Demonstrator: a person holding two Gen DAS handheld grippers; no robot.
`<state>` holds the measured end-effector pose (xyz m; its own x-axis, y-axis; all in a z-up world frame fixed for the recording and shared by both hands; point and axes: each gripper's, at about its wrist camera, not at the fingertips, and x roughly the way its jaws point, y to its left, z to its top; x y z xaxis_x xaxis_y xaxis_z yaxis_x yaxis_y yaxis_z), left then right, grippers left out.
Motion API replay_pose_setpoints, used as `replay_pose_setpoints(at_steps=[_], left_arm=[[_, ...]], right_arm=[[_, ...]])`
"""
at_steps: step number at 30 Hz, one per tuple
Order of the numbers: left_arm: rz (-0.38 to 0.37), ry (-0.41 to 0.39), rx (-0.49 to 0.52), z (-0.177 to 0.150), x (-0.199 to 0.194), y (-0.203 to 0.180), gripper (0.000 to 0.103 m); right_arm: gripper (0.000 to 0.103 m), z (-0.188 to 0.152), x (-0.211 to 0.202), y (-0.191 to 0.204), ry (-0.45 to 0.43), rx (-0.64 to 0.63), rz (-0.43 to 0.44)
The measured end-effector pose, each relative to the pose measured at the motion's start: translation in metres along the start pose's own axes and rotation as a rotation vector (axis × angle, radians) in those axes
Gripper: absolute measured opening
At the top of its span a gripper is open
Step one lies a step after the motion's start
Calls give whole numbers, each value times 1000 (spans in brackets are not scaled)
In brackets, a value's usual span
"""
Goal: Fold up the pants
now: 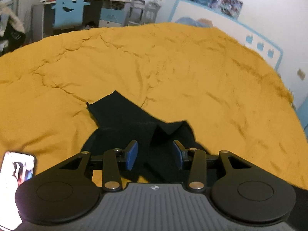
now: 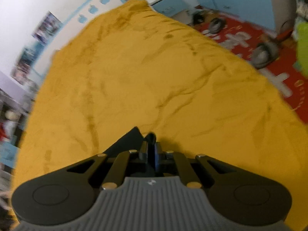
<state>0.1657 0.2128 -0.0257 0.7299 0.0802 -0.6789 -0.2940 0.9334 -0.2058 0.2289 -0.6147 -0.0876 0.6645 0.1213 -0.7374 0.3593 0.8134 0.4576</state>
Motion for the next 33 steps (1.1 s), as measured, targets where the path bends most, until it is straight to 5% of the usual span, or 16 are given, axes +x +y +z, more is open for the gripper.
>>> replay_pose_setpoints(at_steps=[2, 3, 7, 10, 12, 14, 15, 24, 31, 33], left_arm=[[11, 18, 42, -1, 4, 1, 52], [16, 22, 57, -2, 6, 2, 54], [19, 35, 97, -10, 14, 10, 69], [8, 58, 162, -20, 26, 6, 71], [65, 40, 236, -29, 35, -4, 70], [138, 18, 303, -36, 44, -14, 33], [162, 13, 317, -37, 47, -15, 1], [188, -89, 364, 51, 53, 0, 0], [275, 7, 418, 107, 127, 5, 2], [288, 55, 411, 108, 147, 10, 17]], right_arm=[[0, -4, 5, -1, -26, -76, -179], [0, -5, 7, -6, -22, -64, -192], [0, -13, -4, -11, -11, -37, -131], [3, -25, -19, -6, -29, -42, -77], [7, -35, -28, 2, -40, -38, -39], [18, -45, -32, 15, -57, -51, -8], [22, -51, -35, 20, -67, -60, 3], [22, -79, -39, 63, -101, -244, -84], [22, -84, -28, 73, -96, -276, -116], [22, -86, -28, 75, -97, -278, -121]])
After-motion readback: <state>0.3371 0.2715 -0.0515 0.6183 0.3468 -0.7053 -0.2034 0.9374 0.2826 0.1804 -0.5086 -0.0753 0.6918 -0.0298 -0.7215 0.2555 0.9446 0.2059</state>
